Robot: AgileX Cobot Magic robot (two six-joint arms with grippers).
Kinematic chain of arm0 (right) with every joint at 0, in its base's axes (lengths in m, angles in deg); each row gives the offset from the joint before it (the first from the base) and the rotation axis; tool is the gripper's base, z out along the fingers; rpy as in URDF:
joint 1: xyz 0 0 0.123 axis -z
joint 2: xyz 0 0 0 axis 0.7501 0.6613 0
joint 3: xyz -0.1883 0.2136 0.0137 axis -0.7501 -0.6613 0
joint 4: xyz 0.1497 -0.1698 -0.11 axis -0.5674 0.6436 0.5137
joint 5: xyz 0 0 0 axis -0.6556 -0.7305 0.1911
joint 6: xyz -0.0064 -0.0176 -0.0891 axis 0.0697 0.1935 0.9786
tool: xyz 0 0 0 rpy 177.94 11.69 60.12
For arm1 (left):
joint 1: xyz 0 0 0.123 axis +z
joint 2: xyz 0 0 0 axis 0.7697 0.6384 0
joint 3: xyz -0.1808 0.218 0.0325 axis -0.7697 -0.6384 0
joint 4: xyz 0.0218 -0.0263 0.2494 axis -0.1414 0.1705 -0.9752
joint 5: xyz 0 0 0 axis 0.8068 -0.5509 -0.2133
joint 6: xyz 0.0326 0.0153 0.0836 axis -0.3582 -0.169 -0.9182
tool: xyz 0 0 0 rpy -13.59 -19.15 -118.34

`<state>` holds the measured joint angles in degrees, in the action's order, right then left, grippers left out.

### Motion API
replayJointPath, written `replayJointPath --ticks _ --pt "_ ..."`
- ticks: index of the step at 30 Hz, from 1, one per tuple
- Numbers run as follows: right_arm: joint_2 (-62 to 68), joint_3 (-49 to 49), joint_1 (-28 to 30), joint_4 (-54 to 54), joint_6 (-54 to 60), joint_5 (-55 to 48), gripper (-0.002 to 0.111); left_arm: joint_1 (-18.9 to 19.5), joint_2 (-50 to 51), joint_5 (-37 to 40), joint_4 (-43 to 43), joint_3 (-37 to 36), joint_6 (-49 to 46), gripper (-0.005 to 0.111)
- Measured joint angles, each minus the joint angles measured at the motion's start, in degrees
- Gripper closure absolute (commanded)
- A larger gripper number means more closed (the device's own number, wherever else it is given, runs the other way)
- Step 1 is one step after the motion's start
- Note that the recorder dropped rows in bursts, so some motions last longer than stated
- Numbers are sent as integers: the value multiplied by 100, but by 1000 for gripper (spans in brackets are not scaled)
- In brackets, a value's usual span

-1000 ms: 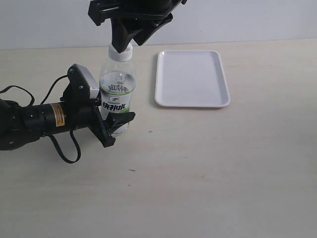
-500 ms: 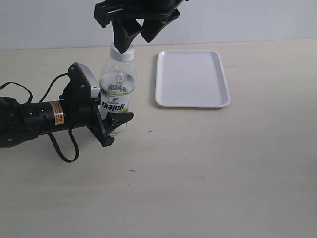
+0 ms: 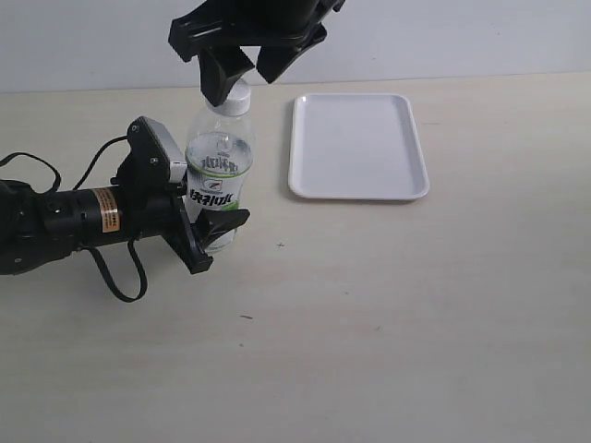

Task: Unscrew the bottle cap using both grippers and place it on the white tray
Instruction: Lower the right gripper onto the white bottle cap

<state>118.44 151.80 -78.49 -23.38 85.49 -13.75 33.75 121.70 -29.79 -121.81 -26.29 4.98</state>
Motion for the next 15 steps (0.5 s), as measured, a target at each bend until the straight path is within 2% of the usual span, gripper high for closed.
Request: replayJointPath --ticks 7,15 --pt "151 0 0 0 3 155 44 0 0 0 0 0 0 107" --pt "151 0 -8 -33 14 276 57 0 0 14 0 10 0 107"
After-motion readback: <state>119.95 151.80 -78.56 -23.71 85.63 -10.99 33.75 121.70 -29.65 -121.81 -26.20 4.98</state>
